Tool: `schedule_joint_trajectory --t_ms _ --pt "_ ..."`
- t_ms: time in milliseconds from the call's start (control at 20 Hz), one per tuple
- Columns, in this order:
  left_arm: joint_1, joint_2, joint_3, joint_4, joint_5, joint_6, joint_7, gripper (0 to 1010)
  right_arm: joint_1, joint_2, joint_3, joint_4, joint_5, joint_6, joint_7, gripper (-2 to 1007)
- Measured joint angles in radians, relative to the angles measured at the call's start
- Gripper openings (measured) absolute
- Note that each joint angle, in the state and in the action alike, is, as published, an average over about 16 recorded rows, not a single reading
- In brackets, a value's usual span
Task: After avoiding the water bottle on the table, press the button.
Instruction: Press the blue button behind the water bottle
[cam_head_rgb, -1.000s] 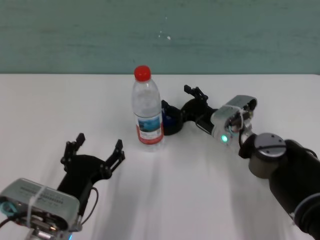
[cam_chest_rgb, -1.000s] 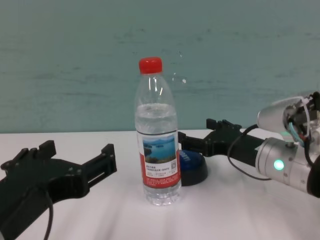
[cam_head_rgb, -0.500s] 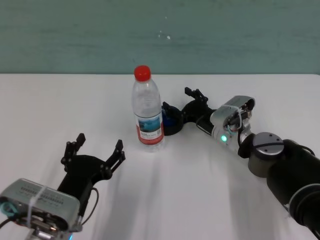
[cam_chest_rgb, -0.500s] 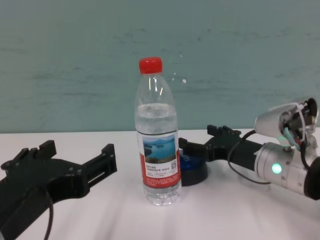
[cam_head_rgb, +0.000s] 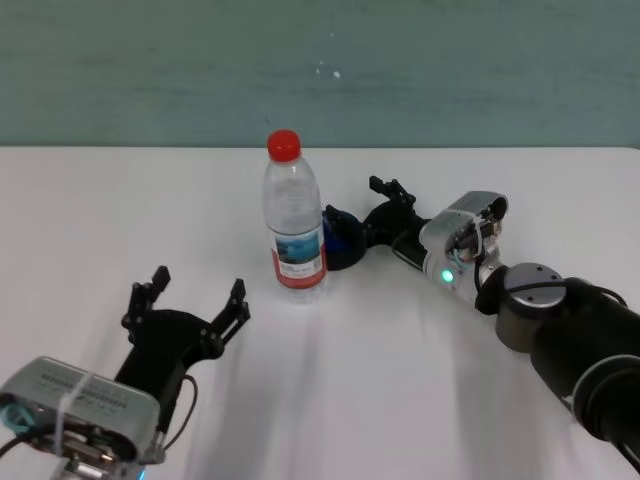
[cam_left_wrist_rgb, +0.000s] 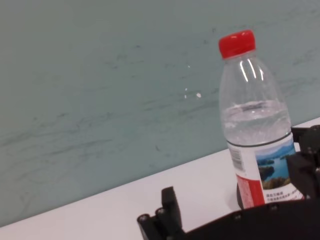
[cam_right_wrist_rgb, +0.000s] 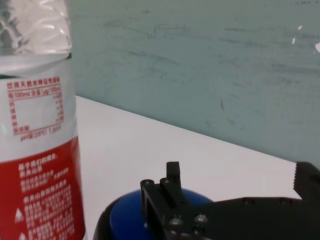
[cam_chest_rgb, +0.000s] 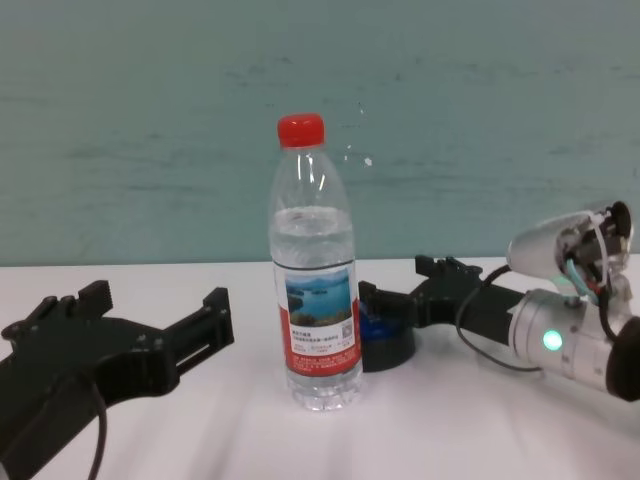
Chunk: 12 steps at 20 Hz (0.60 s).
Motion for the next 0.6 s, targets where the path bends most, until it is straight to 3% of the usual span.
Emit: schedule_joint_trajectory --t_ms 200,600 --pt "0.000 0.000 0.000 0.000 0.000 0.000 0.000 1000 0.034 -0.012 0.010 0.066 -0.007 -0.028 0.010 1004" --pt "0.000 0.000 0.000 0.000 0.000 0.000 0.000 1000 0.138 -0.045 0.024 0.265 -0.013 -0.119 0.032 1004"
